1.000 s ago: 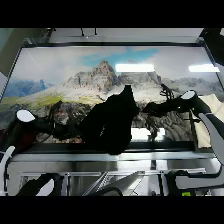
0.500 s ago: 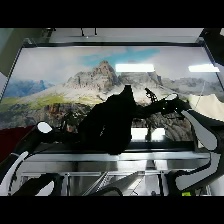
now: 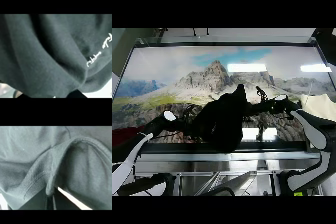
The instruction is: Fold the shirts.
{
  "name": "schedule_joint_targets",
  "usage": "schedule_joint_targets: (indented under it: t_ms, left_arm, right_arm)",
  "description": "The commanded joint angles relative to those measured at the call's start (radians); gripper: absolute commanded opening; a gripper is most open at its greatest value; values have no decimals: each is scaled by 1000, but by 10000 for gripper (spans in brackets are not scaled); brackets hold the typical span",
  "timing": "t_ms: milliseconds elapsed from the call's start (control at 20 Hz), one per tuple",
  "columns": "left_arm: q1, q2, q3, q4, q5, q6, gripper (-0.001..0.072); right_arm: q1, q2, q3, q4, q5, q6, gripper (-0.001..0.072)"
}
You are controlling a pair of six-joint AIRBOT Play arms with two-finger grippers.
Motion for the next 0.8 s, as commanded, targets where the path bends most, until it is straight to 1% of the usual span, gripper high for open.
schedule_joint_targets:
  t_ms: [0,100,200,300,400,550,600,750]
  left_arm:
    - [-3,3,55,1,-31,18,18]
    - [-3,58,88,1,-64,18,17]
    - [-3,138,142,1,-105,17,17]
    - [-3,225,236,-3,-163,-1,17]
    - [-3,316,359,-2,-215,-37,17]
    - [-3,443,584,0,-276,-62,17]
    - [-3,477,661,2,-285,-69,17]
    - [16,552,890,28,-293,-126,17]
  right_arm:
    - [1,0,1,55,-18,-7,23]
    - [-2,13,5,59,8,-7,22]
    - [-3,63,32,74,91,-8,22]
    - [-8,157,97,77,177,-10,21]
    - [-14,288,194,77,213,-1,22]
    - [-19,499,364,57,204,9,22]
    - [-18,565,424,13,186,10,22]
    - [-18,693,563,-124,125,79,22]
